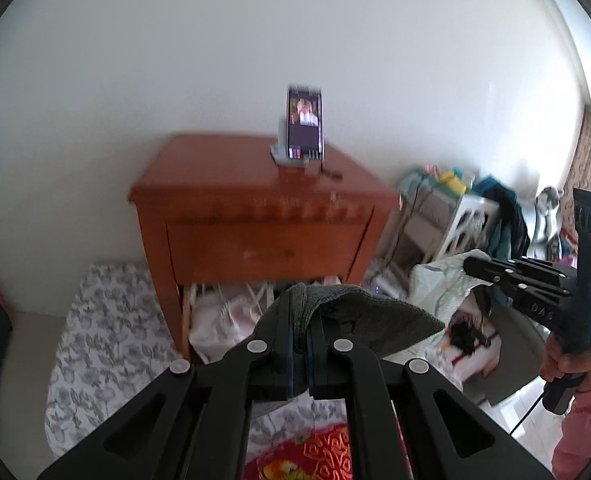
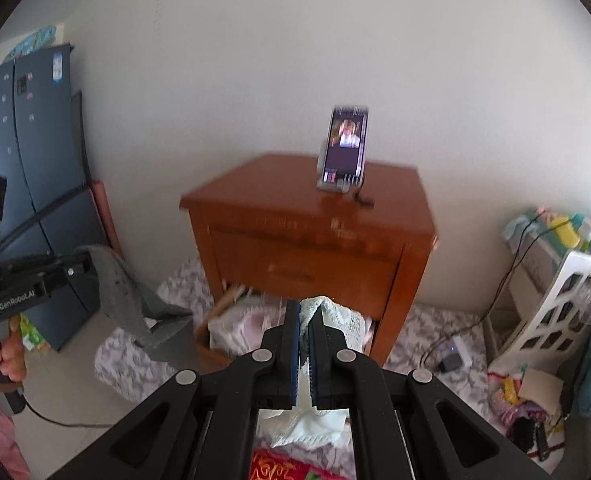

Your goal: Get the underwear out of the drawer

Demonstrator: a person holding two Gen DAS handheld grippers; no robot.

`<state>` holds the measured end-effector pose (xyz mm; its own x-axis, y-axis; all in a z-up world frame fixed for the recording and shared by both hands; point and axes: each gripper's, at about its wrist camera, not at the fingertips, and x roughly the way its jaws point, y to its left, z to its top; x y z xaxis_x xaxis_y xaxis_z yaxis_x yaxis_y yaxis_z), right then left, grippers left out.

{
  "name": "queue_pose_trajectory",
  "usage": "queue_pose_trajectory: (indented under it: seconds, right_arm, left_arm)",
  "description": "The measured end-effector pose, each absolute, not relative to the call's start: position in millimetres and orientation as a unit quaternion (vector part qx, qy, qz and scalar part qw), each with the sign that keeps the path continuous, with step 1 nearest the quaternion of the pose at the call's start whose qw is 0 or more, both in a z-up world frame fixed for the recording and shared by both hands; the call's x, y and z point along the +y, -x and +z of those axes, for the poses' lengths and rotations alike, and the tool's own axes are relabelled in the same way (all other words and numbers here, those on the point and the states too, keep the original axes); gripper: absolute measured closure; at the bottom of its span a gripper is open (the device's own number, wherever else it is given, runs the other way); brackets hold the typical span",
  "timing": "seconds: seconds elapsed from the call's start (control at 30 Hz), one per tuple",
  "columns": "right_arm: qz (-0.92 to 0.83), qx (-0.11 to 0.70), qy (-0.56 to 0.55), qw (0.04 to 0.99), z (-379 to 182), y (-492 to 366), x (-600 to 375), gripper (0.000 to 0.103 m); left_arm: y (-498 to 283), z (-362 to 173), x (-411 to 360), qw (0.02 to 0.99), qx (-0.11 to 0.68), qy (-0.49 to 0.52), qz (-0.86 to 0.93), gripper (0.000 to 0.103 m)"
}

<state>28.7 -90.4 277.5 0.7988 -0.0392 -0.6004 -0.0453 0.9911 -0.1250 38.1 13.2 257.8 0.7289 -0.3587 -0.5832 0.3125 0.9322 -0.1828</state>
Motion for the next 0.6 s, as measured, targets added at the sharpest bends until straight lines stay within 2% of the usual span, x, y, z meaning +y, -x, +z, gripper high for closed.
queue_pose_trajectory:
  seconds: [0.43, 0.6]
  right_arm:
    - [0.014, 0.478, 0.073, 0.875, 103.7, -61.6, -109.8, 0.099]
    - [0.011, 0.514, 0.084, 0.854, 61.0, -65.2, -112.4, 0.098]
  left_arm:
    - [-76.0, 97.3, -26.7, 0.862, 0.48, -0.026, -0.162, 0.098]
    - [-82.6, 65.2, -34.6, 0.846, 0.51, -0.034, -0.152, 0.098]
